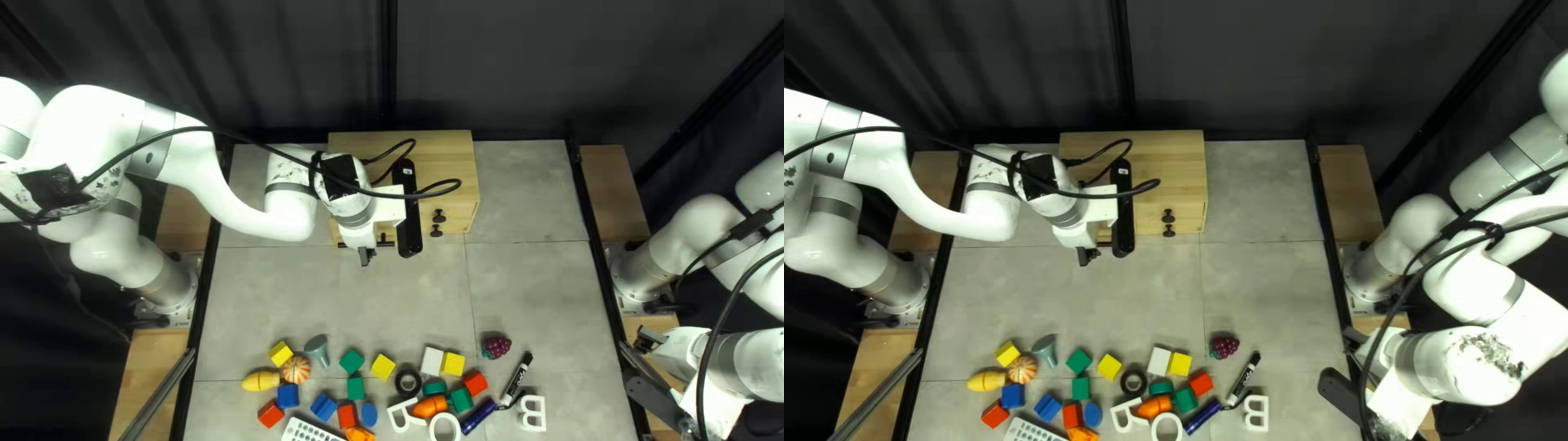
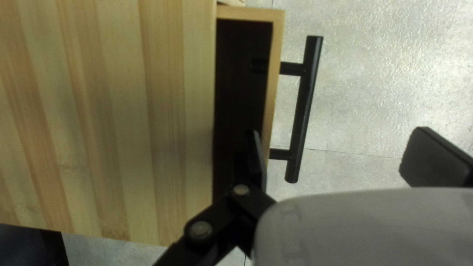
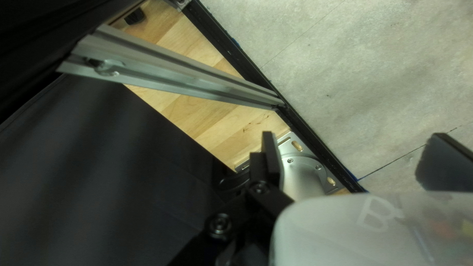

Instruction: Open drawers and place objects into drawer and close

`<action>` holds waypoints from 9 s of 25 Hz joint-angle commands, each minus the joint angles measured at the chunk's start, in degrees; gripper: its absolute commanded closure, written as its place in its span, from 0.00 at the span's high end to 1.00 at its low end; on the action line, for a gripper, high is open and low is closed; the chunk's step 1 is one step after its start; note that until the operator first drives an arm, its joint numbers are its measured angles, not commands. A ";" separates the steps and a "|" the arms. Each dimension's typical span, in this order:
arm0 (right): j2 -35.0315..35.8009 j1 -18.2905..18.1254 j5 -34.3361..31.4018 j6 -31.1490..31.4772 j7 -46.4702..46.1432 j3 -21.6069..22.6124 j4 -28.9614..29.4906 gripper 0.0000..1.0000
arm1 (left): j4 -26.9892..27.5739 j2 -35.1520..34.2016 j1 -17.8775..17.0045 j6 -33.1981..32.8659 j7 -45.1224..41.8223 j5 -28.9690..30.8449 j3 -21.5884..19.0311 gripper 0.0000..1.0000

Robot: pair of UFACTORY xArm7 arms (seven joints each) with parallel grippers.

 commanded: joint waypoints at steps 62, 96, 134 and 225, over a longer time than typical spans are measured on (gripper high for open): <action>0.00 0.00 0.00 0.00 0.00 0.00 0.00 1.00 | 1.71 2.44 1.68 1.69 12.48 -12.64 1.01 1.00; 0.00 0.00 0.00 0.00 0.00 0.00 0.00 1.00 | 1.39 4.92 1.54 -1.71 11.09 -12.07 0.65 1.00; 0.00 0.00 0.00 0.00 0.00 0.00 0.00 1.00 | 2.57 4.54 -0.52 1.35 11.87 -16.23 -1.88 1.00; 0.00 0.00 0.00 0.00 0.00 0.00 0.00 1.00 | 1.81 2.77 -2.97 1.77 6.36 -15.96 -4.08 1.00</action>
